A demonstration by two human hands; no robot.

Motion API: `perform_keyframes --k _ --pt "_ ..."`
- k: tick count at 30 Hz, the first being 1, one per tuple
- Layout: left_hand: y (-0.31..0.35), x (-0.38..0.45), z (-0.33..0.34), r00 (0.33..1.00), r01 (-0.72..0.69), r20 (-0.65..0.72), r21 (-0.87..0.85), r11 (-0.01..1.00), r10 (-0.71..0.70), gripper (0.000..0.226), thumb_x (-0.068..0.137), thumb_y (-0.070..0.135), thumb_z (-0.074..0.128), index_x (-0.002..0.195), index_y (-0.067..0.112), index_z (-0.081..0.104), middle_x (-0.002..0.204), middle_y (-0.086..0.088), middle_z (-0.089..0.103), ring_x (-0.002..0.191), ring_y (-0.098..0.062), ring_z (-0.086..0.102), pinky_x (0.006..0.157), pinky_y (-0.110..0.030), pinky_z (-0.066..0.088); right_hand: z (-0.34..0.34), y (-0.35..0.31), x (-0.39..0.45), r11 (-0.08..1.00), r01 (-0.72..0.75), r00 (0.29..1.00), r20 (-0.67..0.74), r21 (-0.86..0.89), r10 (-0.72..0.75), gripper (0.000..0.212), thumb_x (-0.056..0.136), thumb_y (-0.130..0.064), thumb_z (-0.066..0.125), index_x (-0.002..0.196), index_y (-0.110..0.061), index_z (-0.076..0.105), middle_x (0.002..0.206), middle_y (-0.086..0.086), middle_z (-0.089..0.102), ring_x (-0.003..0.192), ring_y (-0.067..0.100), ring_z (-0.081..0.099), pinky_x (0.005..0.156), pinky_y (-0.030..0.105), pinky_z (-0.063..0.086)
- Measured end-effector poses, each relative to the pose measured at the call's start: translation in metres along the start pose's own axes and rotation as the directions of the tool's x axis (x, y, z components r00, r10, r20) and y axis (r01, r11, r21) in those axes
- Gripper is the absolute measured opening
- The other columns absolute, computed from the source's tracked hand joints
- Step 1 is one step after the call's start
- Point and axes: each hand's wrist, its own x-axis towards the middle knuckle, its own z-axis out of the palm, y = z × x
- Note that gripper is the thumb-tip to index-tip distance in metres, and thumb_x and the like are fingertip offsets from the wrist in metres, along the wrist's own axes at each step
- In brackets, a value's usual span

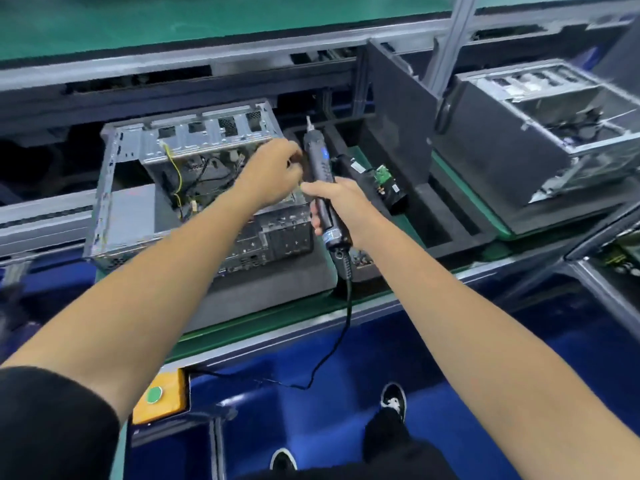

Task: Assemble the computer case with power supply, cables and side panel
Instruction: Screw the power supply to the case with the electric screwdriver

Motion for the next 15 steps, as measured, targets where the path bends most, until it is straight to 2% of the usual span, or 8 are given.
perform_keyframes --k 2,4,7,9,11,13,15 --pt "0.031 0.019 0.027 0.997 -0.064 0.054 0.014 0.998 0.063 0.018 0.083 0.006 0.05 0.092 -0.003 0.063 0.096 -0.022 0.061 0.092 -0.035 0.055 0.077 -0.039 0.042 -0.041 -0.001 0.012 1.0 -0.016 0.998 -0.066 0.017 0.017 0.013 0.089 -0.006 0.063 0.087 -0.005 0.05 0.059 0.01 0.048 0.041 0.022 0.048 0.041 0.026 0.042" --pt "0.055 0.039 0.059 0.989 -0.057 0.136 0.031 0.998 0.052 0.018 0.084 0.006 0.05 0.091 -0.005 0.062 0.096 -0.022 0.062 0.09 -0.035 0.056 0.075 -0.038 0.041 -0.083 0.0 0.025 0.998 -0.058 0.992 -0.115 -0.008 0.057 0.011 0.086 -0.004 0.06 0.092 -0.005 0.05 0.06 0.011 0.047 0.04 0.022 0.048 0.042 0.027 0.043" --pt "0.08 0.061 0.111 0.951 0.033 0.303 0.072 0.997 -0.053 0.012 0.083 0.006 0.049 0.078 -0.003 0.056 0.083 -0.018 0.059 0.079 -0.031 0.052 0.062 -0.035 0.035 -0.136 0.013 0.043 0.983 -0.162 0.976 -0.16 -0.088 0.147 0.029 0.083 -0.005 0.059 0.109 -0.007 0.047 0.07 0.012 0.047 0.043 0.023 0.051 0.046 0.031 0.046" --pt "0.082 0.066 0.145 0.904 0.1 0.404 0.114 0.988 -0.138 0.022 0.084 0.006 0.051 0.064 0.004 0.043 0.07 -0.011 0.049 0.069 -0.027 0.044 0.056 -0.034 0.029 -0.159 0.027 0.051 0.96 -0.229 0.967 -0.15 -0.161 0.205 0.043 0.081 -0.008 0.061 0.116 -0.015 0.038 0.082 0.011 0.048 0.051 0.024 0.055 0.054 0.036 0.05" --pt "0.077 0.062 0.172 0.845 0.141 0.495 0.162 0.977 -0.204 0.034 0.086 0.007 0.056 0.06 0.011 0.035 0.065 -0.003 0.039 0.063 -0.023 0.039 0.053 -0.034 0.027 -0.174 0.043 0.056 0.933 -0.267 0.962 -0.118 -0.241 0.245 0.042 0.082 -0.01 0.063 0.114 -0.016 0.038 0.09 0.01 0.049 0.062 0.024 0.056 0.062 0.041 0.055" --pt "0.07 0.055 0.194 0.784 0.163 0.567 0.204 0.965 -0.253 0.035 0.088 0.004 0.056 0.062 0.013 0.034 0.066 -0.002 0.039 0.065 -0.024 0.042 0.055 -0.032 0.03 -0.182 0.057 0.061 0.932 -0.28 0.96 -0.087 -0.231 0.267 0.031 0.085 -0.007 0.062 0.111 -0.01 0.046 0.079 0.011 0.053 0.05 0.023 0.055 0.051 0.034 0.053" --pt "0.066 0.049 0.21 0.725 0.165 0.624 0.255 0.953 -0.293 0.03 0.087 0.0 0.055 0.065 0.013 0.04 0.072 -0.004 0.047 0.07 -0.026 0.051 0.057 -0.029 0.035 -0.186 0.068 0.065 0.929 -0.31 0.951 -0.084 -0.201 0.299 0.022 0.086 -0.005 0.063 0.105 -0.006 0.052 0.069 0.011 0.053 0.041 0.02 0.053 0.043 0.03 0.05"
